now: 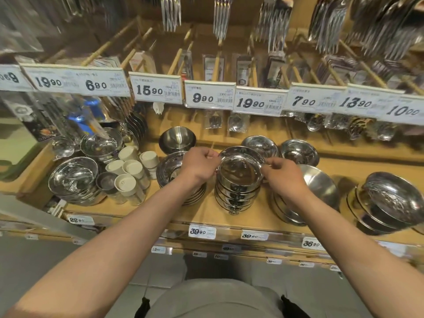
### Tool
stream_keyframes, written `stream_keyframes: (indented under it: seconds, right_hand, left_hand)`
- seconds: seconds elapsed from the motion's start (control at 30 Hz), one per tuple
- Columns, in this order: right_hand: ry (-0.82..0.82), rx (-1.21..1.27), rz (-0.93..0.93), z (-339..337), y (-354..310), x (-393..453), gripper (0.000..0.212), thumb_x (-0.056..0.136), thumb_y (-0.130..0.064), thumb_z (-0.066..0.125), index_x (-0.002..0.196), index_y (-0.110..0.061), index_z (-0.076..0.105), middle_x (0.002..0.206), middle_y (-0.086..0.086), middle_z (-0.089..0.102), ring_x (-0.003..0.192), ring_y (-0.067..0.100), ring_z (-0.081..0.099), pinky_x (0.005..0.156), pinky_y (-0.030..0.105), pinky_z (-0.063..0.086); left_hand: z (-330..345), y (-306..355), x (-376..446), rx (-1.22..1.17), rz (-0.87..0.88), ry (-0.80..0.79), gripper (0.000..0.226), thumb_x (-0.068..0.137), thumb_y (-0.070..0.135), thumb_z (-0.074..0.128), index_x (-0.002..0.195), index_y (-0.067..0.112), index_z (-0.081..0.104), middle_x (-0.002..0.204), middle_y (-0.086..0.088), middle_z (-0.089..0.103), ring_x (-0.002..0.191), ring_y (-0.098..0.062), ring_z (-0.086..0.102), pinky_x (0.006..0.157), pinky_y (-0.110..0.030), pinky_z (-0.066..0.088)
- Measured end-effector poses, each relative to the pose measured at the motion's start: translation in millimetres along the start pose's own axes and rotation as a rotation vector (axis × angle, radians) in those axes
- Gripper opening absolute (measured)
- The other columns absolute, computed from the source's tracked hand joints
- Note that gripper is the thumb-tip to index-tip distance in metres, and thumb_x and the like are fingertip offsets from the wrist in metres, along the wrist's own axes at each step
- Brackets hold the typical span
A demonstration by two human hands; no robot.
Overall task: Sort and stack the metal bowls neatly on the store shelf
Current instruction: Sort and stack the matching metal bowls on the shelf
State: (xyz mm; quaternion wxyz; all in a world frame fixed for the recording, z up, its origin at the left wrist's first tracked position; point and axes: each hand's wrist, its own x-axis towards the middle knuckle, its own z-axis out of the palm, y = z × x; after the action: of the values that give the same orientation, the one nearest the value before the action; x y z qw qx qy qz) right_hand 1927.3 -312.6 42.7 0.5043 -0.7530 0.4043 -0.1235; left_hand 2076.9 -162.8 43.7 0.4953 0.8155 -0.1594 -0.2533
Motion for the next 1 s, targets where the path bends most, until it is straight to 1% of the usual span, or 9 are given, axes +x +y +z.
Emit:
stream_keyframes:
  seconds: [0.2, 0.33, 0.4, 0.5, 0.6, 0.67, 0.77, 0.87, 1.0]
  right_hand:
    - [0.001, -0.031, 0.018, -0.1, 2.8, -2.8, 0.015, 0.094, -0.024, 0.059, 0.096, -0.024, 0.074, 0.083, 0.004, 0.076, 0.079, 0.023, 0.073, 0.083, 0.046, 0.061]
    - [0.015, -0.006, 0.096, -0.8, 5.8, -3.3, 0.028, 0.096, -0.045, 0.055, 0.103, -0.023, 0.071, 0.087, -0.003, 0.073, 0.078, 0.015, 0.07, 0.059, 0.028, 0.056]
    - [-0.017, 0.109, 0.205, 3.5, 8.2, -3.6, 0.043, 0.097, -0.055, 0.047, 0.116, -0.022, 0.067, 0.111, 0.0, 0.067, 0.097, 0.018, 0.065, 0.06, 0.026, 0.056]
    - [-0.093, 0.293, 0.326, 12.6, 12.4, -4.7, 0.047, 0.097, -0.064, 0.038, 0.122, -0.031, 0.059, 0.133, 0.001, 0.056, 0.116, 0.022, 0.053, 0.078, 0.042, 0.059]
    - [-0.151, 0.376, 0.35, 19.7, 15.4, -6.2, 0.054, 0.097, -0.067, 0.031, 0.131, -0.035, 0.057, 0.14, -0.002, 0.055, 0.126, 0.022, 0.05, 0.076, 0.041, 0.057]
    - [-0.166, 0.414, 0.347, 21.8, 15.4, -7.1, 0.052, 0.097, -0.067, 0.029, 0.126, -0.037, 0.06, 0.138, -0.002, 0.058, 0.124, 0.02, 0.053, 0.068, 0.038, 0.057]
    - [-0.185, 0.447, 0.339, 22.2, 15.8, -7.8, 0.049, 0.096, -0.068, 0.029, 0.121, -0.04, 0.061, 0.137, -0.005, 0.058, 0.125, 0.02, 0.052, 0.064, 0.037, 0.057]
    - [-0.194, 0.48, 0.339, 22.6, 16.5, -8.2, 0.046, 0.094, -0.068, 0.029, 0.12, -0.044, 0.058, 0.14, -0.009, 0.053, 0.13, 0.022, 0.047, 0.077, 0.047, 0.056]
    - [-0.194, 0.503, 0.361, 24.9, 19.5, -9.7, 0.048, 0.094, -0.069, 0.029, 0.121, -0.043, 0.059, 0.14, -0.008, 0.053, 0.126, 0.021, 0.049, 0.077, 0.049, 0.057]
  left_hand:
    - [2.3, -2.0, -1.0, 0.006, -0.01, -0.018, 0.012, 0.093, 0.021, 0.065, 0.086, 0.018, 0.074, 0.095, 0.0, 0.074, 0.098, -0.025, 0.07, 0.093, -0.047, 0.058]
    - [3.1, -7.4, -10.8, -0.016, -0.106, -0.04, 0.039, 0.098, 0.049, 0.05, 0.091, 0.013, 0.066, 0.098, -0.004, 0.073, 0.097, -0.037, 0.069, 0.093, -0.053, 0.057]
    - [6.6, -9.4, -17.0, -0.103, -0.233, -0.12, 0.055, 0.101, 0.059, 0.037, 0.118, 0.014, 0.064, 0.116, -0.009, 0.07, 0.102, -0.031, 0.067, 0.092, -0.051, 0.058]
    - [12.7, -7.2, -22.2, -0.217, -0.305, -0.193, 0.064, 0.103, 0.062, 0.024, 0.151, 0.023, 0.041, 0.152, -0.006, 0.047, 0.127, -0.027, 0.052, 0.084, -0.041, 0.056]
    - [17.4, -4.8, -26.2, -0.293, -0.305, -0.187, 0.05, 0.104, 0.061, 0.023, 0.114, 0.031, 0.062, 0.114, 0.006, 0.068, 0.095, -0.013, 0.058, 0.076, -0.036, 0.052]
    - [18.9, -4.1, -27.0, -0.303, -0.322, -0.187, 0.048, 0.105, 0.059, 0.024, 0.095, 0.03, 0.061, 0.095, 0.009, 0.067, 0.084, -0.01, 0.056, 0.077, -0.038, 0.055]
    - [20.0, -6.8, -27.5, -0.307, -0.322, -0.195, 0.048, 0.106, 0.056, 0.022, 0.092, 0.029, 0.059, 0.09, 0.006, 0.069, 0.081, -0.011, 0.061, 0.083, -0.042, 0.057]
    - [21.4, -3.8, -34.4, -0.385, -0.312, -0.216, 0.054, 0.108, 0.053, 0.019, 0.086, 0.025, 0.06, 0.062, 0.004, 0.069, 0.051, -0.01, 0.064, 0.052, -0.03, 0.054]
    - [25.5, -1.9, -38.3, -0.474, -0.315, -0.232, 0.06, 0.108, 0.053, 0.017, 0.093, 0.017, 0.062, 0.077, -0.012, 0.059, 0.055, -0.019, 0.048, 0.04, -0.021, 0.031]
